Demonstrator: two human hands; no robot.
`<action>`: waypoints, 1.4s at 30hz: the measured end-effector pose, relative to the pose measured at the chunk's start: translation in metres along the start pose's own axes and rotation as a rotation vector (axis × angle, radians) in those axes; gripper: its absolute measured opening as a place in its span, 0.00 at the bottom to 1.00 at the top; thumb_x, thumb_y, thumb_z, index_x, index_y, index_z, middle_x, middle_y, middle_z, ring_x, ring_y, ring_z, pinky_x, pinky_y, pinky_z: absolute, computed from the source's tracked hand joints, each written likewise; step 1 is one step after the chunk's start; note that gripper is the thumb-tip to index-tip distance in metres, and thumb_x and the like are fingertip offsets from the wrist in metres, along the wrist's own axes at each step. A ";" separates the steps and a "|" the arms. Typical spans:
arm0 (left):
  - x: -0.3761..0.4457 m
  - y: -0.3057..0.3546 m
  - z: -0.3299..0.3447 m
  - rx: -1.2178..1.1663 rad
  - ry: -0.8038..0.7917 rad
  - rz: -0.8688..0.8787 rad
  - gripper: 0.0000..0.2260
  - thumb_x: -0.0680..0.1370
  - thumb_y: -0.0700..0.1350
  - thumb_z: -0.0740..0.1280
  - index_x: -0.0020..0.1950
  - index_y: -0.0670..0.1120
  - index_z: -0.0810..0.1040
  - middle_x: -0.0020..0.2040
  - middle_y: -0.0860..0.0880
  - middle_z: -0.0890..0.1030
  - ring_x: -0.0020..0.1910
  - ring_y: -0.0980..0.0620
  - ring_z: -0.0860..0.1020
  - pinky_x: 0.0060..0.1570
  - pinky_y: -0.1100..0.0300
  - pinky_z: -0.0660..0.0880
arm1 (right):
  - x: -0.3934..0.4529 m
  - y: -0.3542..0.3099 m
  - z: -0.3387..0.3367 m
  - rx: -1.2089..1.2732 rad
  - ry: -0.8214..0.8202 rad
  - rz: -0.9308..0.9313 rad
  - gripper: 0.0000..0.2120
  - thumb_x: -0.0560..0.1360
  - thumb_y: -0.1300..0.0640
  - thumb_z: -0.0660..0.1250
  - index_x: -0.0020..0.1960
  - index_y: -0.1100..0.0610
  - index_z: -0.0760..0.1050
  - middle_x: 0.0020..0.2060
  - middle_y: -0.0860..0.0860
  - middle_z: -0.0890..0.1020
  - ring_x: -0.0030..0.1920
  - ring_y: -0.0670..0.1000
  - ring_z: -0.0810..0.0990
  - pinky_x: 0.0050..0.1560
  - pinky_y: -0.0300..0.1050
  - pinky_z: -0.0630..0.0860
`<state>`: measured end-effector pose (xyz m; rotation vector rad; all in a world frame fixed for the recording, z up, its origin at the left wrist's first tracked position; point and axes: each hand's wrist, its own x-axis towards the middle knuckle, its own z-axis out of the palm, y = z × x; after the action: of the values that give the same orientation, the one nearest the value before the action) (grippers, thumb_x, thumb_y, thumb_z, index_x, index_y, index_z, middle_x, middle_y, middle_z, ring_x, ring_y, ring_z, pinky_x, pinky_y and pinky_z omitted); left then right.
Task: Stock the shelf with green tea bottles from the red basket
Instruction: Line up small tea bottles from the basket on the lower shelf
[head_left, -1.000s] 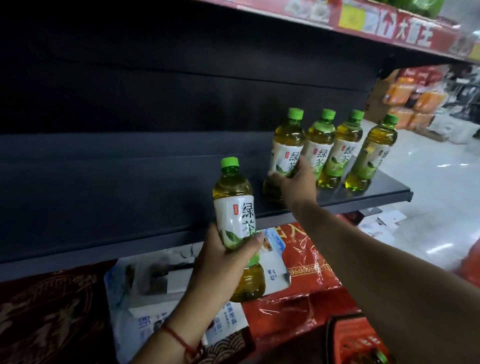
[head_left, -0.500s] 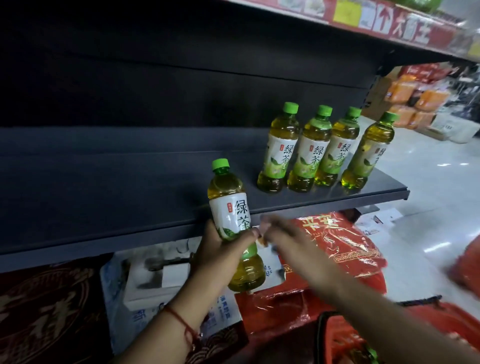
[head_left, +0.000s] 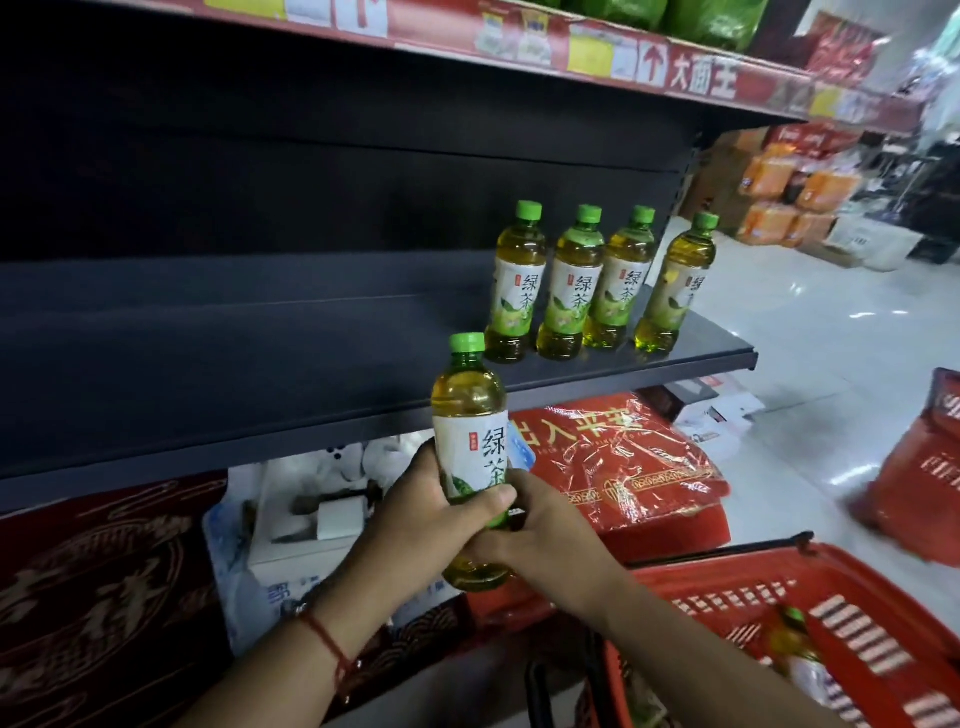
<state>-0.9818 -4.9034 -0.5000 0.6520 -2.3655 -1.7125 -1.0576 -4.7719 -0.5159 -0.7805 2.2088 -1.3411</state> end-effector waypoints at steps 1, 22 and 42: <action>-0.005 0.003 -0.006 0.068 0.003 0.040 0.25 0.68 0.63 0.72 0.64 0.63 0.71 0.56 0.61 0.81 0.53 0.63 0.80 0.53 0.54 0.80 | 0.001 -0.003 -0.002 -0.006 -0.006 -0.010 0.26 0.60 0.49 0.76 0.57 0.50 0.77 0.48 0.47 0.85 0.48 0.46 0.85 0.52 0.49 0.82; 0.013 -0.006 -0.041 0.848 0.264 0.314 0.28 0.82 0.59 0.58 0.80 0.57 0.53 0.80 0.54 0.57 0.77 0.50 0.57 0.75 0.52 0.57 | 0.200 -0.026 0.003 -0.002 0.397 -0.135 0.26 0.70 0.59 0.77 0.64 0.57 0.70 0.56 0.50 0.79 0.58 0.50 0.78 0.54 0.40 0.72; 0.013 -0.007 0.006 0.960 0.092 0.332 0.26 0.80 0.56 0.60 0.78 0.55 0.59 0.78 0.50 0.62 0.75 0.47 0.63 0.71 0.50 0.62 | 0.093 -0.011 -0.041 -0.654 0.149 -0.134 0.34 0.78 0.50 0.67 0.79 0.51 0.56 0.76 0.50 0.64 0.73 0.54 0.67 0.69 0.46 0.64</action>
<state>-0.9941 -4.9057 -0.5104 0.3677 -2.9170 -0.3405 -1.1496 -4.8106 -0.4953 -1.0907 2.7977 -0.7281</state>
